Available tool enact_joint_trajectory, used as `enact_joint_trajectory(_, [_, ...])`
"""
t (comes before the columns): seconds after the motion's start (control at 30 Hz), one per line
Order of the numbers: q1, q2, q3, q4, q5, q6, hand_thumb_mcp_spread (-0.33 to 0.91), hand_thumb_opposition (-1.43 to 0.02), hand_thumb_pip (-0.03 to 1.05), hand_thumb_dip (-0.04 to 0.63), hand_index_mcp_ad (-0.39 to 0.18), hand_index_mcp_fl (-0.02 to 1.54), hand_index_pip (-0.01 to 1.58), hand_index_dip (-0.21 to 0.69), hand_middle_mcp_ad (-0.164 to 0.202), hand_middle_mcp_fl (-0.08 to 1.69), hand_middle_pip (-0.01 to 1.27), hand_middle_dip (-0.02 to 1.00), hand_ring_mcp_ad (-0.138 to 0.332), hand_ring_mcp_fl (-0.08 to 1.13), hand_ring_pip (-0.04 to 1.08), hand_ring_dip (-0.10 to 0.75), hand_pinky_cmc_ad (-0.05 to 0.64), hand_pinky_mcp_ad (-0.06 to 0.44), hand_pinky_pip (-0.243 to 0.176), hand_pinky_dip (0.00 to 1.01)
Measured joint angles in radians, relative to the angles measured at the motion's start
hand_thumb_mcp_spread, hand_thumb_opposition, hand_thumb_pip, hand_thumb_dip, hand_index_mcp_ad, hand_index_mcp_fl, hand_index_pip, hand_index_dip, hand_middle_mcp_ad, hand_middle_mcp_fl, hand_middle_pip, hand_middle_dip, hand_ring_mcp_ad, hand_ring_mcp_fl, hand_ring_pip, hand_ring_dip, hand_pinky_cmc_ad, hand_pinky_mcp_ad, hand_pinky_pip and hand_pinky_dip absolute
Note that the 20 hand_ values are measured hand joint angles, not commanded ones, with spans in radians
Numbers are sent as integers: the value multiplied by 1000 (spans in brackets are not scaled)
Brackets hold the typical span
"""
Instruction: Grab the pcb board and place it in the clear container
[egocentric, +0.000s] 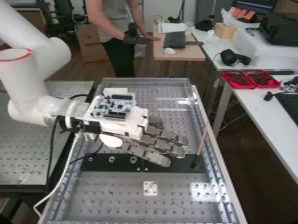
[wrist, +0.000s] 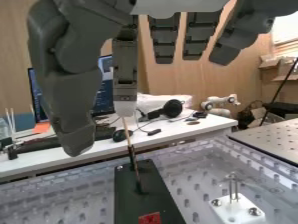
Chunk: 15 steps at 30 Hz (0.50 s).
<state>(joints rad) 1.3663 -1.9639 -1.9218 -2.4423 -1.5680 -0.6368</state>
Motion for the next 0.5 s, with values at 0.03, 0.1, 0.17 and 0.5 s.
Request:
enact_joint_trajectory(0.03, [-3, -7, 0, 11, -12, 2, 569, -771, 379, 175, -91, 56, 1360, 206, 96, -2, 117, 140, 124, 0, 72, 51, 307, 152, -75, 195])
enact_joint_trajectory(0.1, [-8, -18, 0, 23, -29, 6, 569, -791, 370, 176, -94, 51, 1408, 209, 96, 0, 119, 140, 120, 0, 86, 58, 307, 148, -75, 195])
enact_joint_trajectory(0.17, [-12, -31, -1, 40, -48, 13, 581, -785, 368, 176, -103, 38, 1461, 209, 99, 0, 122, 141, 120, 0, 93, 59, 307, 147, -75, 195])
enact_joint_trajectory(0.5, [-15, -75, -1, 86, -57, 26, 604, -801, 354, 190, -105, 54, 1541, 209, 99, 0, 126, 152, 113, 2, 89, 59, 307, 131, -75, 195])
